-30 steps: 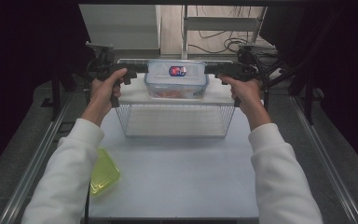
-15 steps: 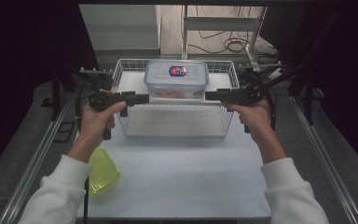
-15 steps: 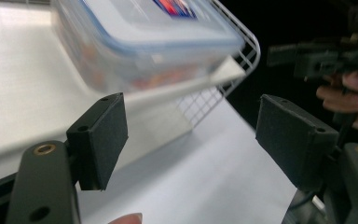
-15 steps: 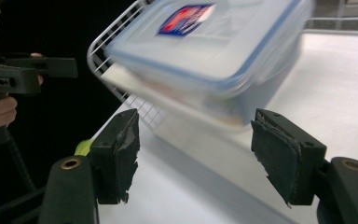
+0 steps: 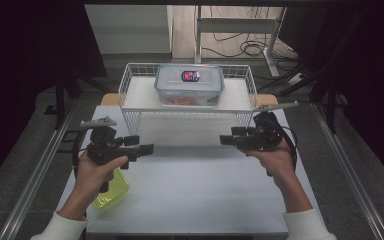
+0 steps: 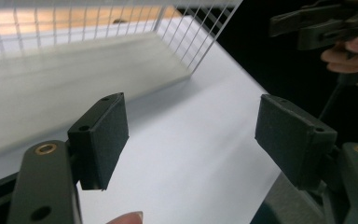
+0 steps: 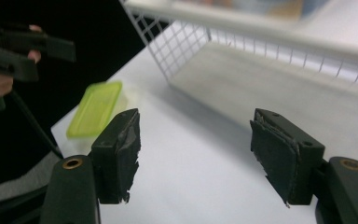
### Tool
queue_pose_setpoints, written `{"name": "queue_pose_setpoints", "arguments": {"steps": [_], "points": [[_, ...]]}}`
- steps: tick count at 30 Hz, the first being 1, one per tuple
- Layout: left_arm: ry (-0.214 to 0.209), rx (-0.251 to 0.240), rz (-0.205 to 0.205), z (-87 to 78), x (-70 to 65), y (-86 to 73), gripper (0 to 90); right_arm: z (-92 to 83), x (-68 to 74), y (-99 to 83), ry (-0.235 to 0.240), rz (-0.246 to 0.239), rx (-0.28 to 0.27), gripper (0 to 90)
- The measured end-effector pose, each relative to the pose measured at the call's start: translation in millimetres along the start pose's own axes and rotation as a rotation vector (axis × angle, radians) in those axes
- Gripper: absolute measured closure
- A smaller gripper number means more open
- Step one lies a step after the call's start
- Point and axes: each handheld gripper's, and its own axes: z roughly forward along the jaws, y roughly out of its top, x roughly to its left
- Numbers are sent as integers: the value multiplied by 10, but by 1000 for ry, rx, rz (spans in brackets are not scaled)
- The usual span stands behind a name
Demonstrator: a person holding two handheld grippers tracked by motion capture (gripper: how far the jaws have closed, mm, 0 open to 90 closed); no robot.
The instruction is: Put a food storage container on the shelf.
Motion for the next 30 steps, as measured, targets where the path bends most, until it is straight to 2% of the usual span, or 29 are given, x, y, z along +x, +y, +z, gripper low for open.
{"name": "queue_pose_setpoints", "arguments": {"steps": [1, 2, 5, 7, 12, 13, 15, 16, 20, 30], "points": [[0, 0, 0, 0, 0, 0, 249, 0, 0, 0, 0, 0, 0, 332], [-2, 3, 1, -3, 4, -37, 249, 16, -1, -59, 7, -3, 6, 332], [25, 18, 17, -5, 13, -138, 249, 83, -32, -271, 9, 6, 23, 332], [22, 29, 17, -2, 24, -206, 250, 103, -47, -318, 13, 8, 30, 333], [56, 70, 33, 22, 68, -380, 250, 206, -86, -526, 5, 4, 87, 340], [56, 70, 33, 22, 68, -380, 250, 206, -86, -526, 5, 4, 87, 340], [54, 74, 26, 38, 106, -432, 252, 254, -93, -596, 0, 1, 127, 339], [61, 91, 19, 73, 153, -463, 253, 261, -95, -617, -4, -1, 138, 340], [76, 113, 28, 118, 187, -488, 252, 273, -121, -681, -21, 1, 166, 340], [83, 166, 56, 198, 159, -545, 243, 285, -123, -746, -31, 7, 173, 339]]}}
